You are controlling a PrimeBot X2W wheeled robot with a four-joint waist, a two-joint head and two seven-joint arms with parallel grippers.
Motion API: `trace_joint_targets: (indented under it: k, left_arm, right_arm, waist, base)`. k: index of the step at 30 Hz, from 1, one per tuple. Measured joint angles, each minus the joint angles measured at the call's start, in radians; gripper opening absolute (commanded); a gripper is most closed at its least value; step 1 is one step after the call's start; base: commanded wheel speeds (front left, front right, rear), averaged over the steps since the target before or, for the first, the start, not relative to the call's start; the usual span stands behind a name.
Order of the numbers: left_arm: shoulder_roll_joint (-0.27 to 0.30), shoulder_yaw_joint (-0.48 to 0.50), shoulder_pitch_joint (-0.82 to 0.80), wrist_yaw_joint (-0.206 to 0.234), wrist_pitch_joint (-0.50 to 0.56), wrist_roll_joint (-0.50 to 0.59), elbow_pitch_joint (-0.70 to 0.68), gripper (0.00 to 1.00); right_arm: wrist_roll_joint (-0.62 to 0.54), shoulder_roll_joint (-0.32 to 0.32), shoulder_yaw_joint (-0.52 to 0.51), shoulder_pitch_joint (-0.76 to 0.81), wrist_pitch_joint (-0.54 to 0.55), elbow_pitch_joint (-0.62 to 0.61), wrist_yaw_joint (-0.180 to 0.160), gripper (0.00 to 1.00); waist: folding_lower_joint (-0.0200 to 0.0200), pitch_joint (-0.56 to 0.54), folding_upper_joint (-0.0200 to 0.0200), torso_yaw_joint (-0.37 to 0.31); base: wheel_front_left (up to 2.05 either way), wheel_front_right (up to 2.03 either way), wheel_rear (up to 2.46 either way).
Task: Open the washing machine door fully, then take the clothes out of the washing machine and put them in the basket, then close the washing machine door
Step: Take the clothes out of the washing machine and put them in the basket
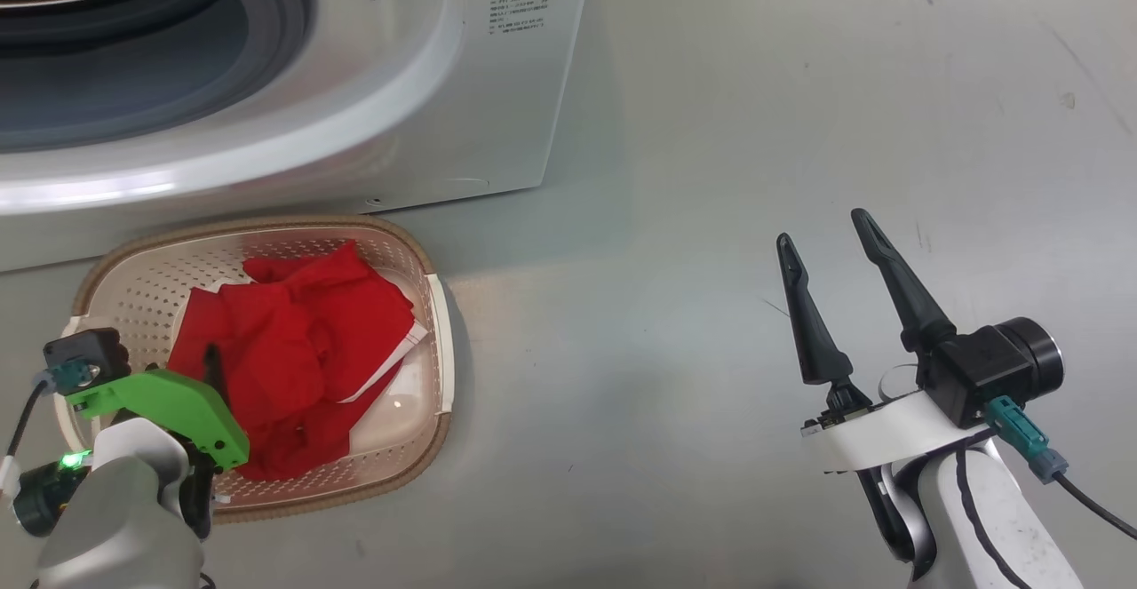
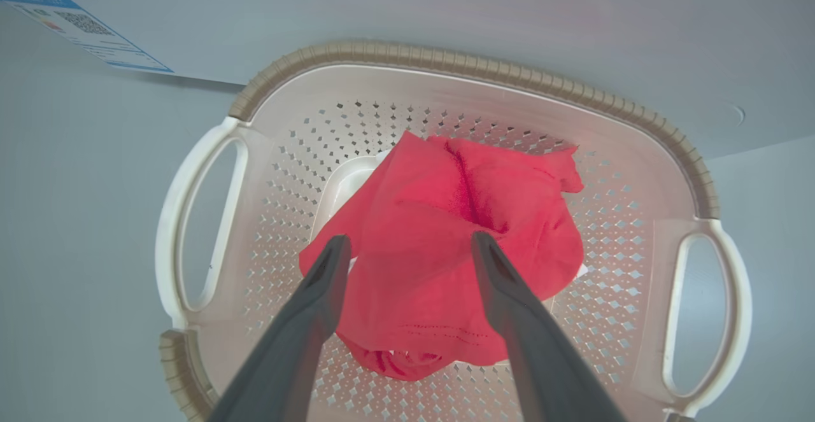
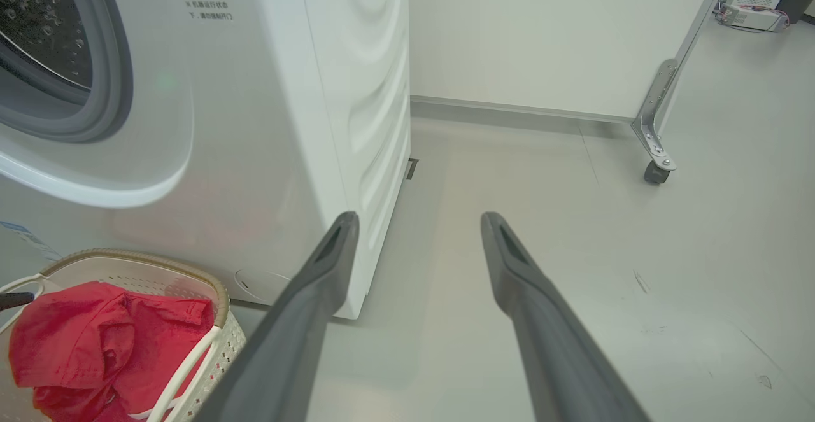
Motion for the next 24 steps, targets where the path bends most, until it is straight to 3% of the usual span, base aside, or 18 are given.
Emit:
trace_joint_targets:
  k: [13,24]
  left_arm:
    - [-0.001,-0.100,0.002,-0.034,-0.120,0.084,-0.028,1.00]
    - [-0.027,-0.124,0.043,-0.050,-0.144,0.094,-0.084,1.00]
  right_arm:
    - [0.025,0.012,-0.017,-0.005,0.000,0.037,0.001,1.00]
    - [0.036,0.012,-0.044,0.002,0.000,0.069,0.002,1.00]
  waist:
    - [0.0000,-0.104,0.0000,0.027]
    - [0.0000,-0.220,0.0000,0.077]
  base:
    - [0.00,0.00,0.00]
    - [0.00,0.00,0.00]
